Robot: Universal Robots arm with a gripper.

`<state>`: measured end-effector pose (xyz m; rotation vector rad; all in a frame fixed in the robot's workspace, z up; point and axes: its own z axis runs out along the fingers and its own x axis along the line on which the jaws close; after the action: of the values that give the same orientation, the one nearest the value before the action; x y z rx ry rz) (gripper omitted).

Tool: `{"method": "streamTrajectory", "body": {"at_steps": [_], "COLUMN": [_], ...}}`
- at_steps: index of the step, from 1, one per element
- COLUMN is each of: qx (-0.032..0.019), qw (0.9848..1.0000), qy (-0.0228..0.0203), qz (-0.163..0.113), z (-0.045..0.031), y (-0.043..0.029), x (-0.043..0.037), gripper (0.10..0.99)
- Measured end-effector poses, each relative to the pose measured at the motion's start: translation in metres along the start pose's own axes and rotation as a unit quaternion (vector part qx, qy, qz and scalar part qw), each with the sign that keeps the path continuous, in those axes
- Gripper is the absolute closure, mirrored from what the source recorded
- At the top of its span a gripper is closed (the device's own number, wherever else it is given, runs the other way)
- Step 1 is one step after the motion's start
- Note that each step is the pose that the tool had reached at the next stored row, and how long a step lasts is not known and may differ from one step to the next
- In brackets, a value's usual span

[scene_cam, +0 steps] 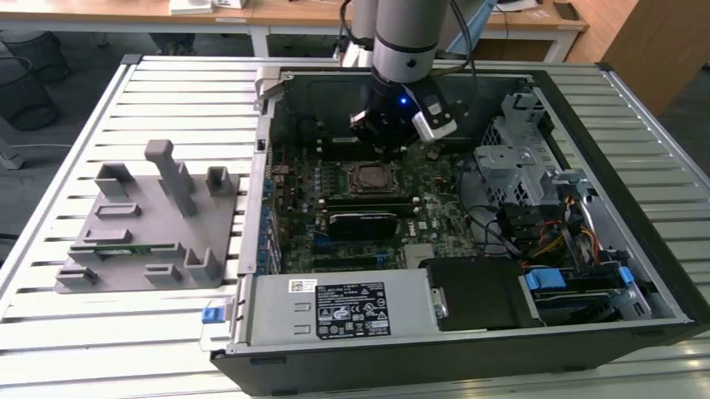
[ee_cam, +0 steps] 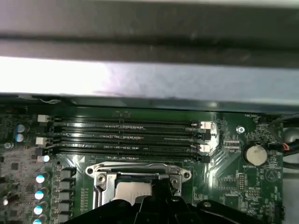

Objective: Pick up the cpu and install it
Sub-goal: 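Install the second cpu locking lever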

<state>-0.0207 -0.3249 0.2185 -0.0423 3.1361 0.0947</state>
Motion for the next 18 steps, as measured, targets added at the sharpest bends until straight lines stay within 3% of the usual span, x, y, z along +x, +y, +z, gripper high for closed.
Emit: {"method": "streamTrajectory", "body": {"at_steps": [4,10,14,17,18], "qx": [0.0,0.0,0.0,0.0,0.0], "qw": [1.0,1.0,1.0,1.0,1.0], "qy": [0.0,0.0,0.0,0.0,0.0], "qz": [0.0,0.0,0.0,0.0,0.0], "z": [-0.0161,-0.0175,-0.018,-0.0189,-0.0191], "y": [0.0009,-0.008,-0.0192,-0.0398,-0.0427], "x": [-0.0001,0.0002,0.0005,0.001,0.0011], "gripper": [0.98,0.98,0.98,0.98,0.98]}}
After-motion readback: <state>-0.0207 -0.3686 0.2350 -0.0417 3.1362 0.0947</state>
